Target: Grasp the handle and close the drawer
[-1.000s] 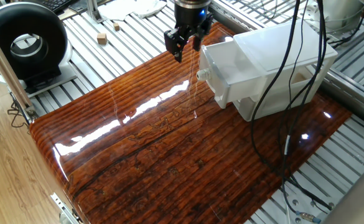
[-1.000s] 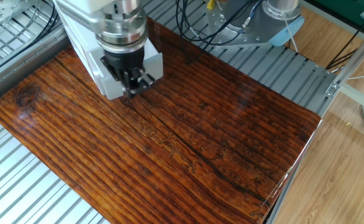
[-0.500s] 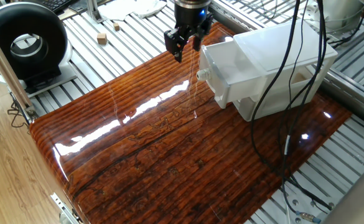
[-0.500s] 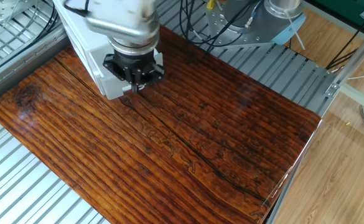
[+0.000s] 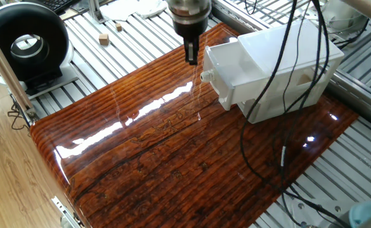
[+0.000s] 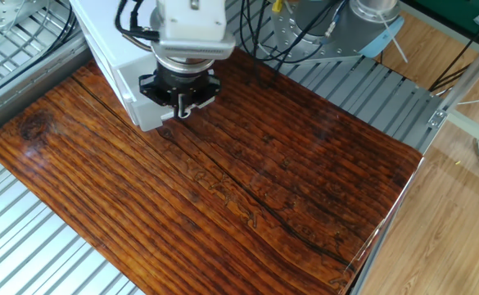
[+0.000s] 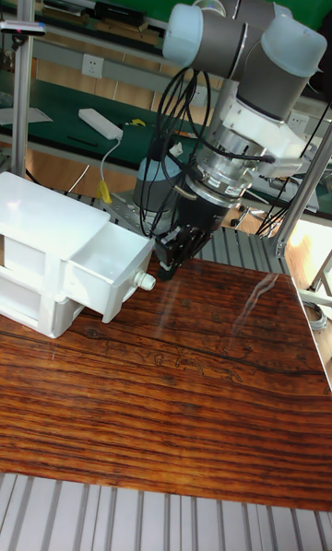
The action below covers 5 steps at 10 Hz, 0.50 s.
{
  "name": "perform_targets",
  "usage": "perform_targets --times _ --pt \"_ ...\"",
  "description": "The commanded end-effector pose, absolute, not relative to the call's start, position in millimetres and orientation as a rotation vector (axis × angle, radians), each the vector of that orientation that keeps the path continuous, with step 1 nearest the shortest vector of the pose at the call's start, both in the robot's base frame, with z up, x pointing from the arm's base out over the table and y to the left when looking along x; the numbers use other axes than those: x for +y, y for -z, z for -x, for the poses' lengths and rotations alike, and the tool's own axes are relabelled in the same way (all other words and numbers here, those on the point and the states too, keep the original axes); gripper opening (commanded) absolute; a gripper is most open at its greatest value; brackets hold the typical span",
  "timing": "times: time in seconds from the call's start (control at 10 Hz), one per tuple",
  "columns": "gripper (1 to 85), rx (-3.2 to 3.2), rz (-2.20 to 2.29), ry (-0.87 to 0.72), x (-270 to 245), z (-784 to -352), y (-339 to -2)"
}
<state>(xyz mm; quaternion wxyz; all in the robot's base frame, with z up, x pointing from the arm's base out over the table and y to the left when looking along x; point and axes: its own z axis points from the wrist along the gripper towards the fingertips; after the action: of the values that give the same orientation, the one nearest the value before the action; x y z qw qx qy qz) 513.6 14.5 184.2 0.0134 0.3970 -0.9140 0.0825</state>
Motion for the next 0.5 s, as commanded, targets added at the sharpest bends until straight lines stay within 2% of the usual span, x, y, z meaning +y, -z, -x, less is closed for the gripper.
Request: perform_targets --times 0.0,0.4 --pt "26.3 -2.884 -1.211 -0.204 18.1 -493.7 -166.1" --pt "28.7 -2.897 -1.274 -0.235 8.4 -495.8 -166.2"
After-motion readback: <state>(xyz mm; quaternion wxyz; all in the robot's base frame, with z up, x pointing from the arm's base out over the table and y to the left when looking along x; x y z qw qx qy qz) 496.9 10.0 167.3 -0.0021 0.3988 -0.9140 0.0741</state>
